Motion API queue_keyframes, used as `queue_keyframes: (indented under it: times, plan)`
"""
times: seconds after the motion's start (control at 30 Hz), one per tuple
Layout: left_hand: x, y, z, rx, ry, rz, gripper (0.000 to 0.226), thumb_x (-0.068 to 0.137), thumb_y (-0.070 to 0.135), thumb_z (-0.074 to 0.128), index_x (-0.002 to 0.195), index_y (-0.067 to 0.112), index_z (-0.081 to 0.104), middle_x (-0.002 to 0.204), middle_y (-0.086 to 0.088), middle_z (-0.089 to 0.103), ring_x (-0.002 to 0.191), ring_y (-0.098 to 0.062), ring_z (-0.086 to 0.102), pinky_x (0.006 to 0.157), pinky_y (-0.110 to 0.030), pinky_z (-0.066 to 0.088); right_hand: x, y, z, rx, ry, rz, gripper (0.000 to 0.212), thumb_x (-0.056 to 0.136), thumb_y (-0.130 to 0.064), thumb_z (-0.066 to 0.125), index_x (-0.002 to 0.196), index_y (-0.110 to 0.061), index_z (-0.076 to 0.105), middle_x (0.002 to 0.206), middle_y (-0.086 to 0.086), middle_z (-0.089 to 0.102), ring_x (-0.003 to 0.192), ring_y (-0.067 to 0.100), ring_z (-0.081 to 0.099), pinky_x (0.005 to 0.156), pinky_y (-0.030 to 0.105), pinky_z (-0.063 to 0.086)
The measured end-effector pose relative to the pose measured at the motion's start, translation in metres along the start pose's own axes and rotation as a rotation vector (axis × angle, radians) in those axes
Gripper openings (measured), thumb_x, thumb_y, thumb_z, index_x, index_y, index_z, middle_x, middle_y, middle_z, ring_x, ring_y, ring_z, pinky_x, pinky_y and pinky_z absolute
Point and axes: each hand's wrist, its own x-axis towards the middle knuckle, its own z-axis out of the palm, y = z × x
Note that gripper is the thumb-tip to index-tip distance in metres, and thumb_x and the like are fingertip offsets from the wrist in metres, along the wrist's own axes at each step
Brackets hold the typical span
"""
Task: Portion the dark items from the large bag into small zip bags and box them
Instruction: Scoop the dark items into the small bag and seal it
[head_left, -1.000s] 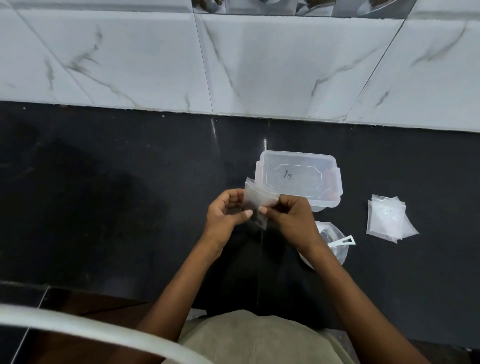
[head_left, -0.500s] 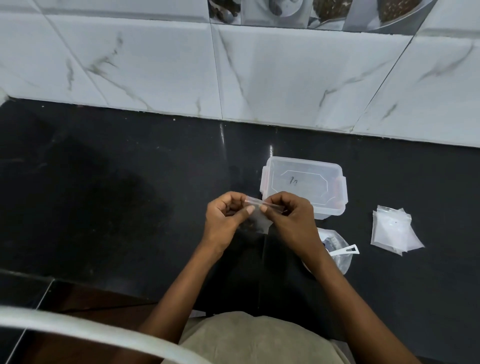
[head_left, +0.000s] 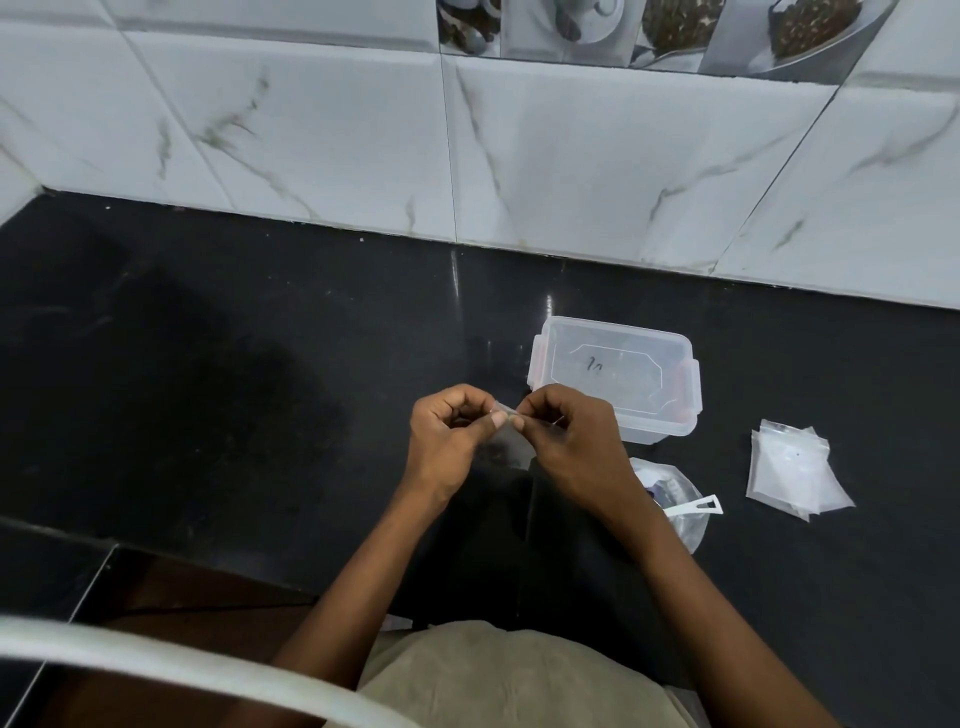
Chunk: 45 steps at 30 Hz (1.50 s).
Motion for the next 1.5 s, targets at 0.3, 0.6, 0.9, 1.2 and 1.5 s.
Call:
queue_keyframes:
  times: [0.3, 0.6, 0.9, 1.2, 1.5]
  plan:
    - [0.002, -0.001, 0.0, 0.001, -0.042, 0.041, 0.003, 0.083, 0.007, 0.069, 0.082, 0.005, 0.071, 0.085, -0.016, 0.074, 0.083, -0.036, 0.071, 0.075, -0.032, 0.058, 0.001, -0.002, 0.005, -0.157, 0.018, -0.046, 0.007, 0.09, -0.023, 0.062, 0.084, -0.021, 0.06, 0.078, -0.006, 0.062, 0.073, 0.012, 0.057, 0.067, 0.032, 0.051]
    - [0.004, 0.004, 0.003, 0.054, 0.133, -0.049, 0.022, 0.086, -0.005, 0.069, 0.073, 0.012, 0.073, 0.069, 0.004, 0.071, 0.067, -0.005, 0.064, 0.064, -0.018, 0.052, 0.0, 0.008, 0.001, -0.084, -0.011, -0.029, 0.01, 0.091, -0.027, 0.073, 0.088, -0.021, 0.065, 0.083, -0.01, 0.064, 0.079, 0.01, 0.062, 0.071, 0.033, 0.054]
    - [0.002, 0.0, 0.003, 0.044, 0.125, -0.023, 0.023, 0.087, -0.007, 0.069, 0.075, 0.013, 0.073, 0.069, 0.006, 0.07, 0.068, -0.003, 0.063, 0.066, -0.017, 0.052, 0.0, 0.007, 0.002, -0.064, 0.084, -0.015, 0.016, 0.083, -0.008, 0.078, 0.073, -0.014, 0.066, 0.072, -0.008, 0.064, 0.069, 0.009, 0.059, 0.063, 0.028, 0.049]
    - [0.003, -0.007, 0.002, 0.12, 0.017, -0.019, 0.018, 0.085, -0.002, 0.074, 0.081, 0.015, 0.077, 0.078, -0.002, 0.075, 0.073, -0.013, 0.07, 0.067, -0.023, 0.055, 0.002, 0.007, -0.005, 0.03, -0.029, 0.026, 0.006, 0.085, -0.015, 0.08, 0.085, -0.016, 0.074, 0.081, -0.009, 0.07, 0.076, 0.01, 0.065, 0.065, 0.013, 0.047]
    - [0.002, -0.013, -0.001, -0.002, 0.155, -0.094, 0.016, 0.075, -0.016, 0.072, 0.065, -0.006, 0.065, 0.064, -0.012, 0.063, 0.059, -0.017, 0.058, 0.055, -0.024, 0.048, 0.001, 0.011, -0.002, -0.008, -0.011, 0.065, 0.01, 0.083, -0.011, 0.081, 0.077, -0.014, 0.074, 0.074, -0.012, 0.068, 0.072, 0.007, 0.065, 0.065, 0.016, 0.049]
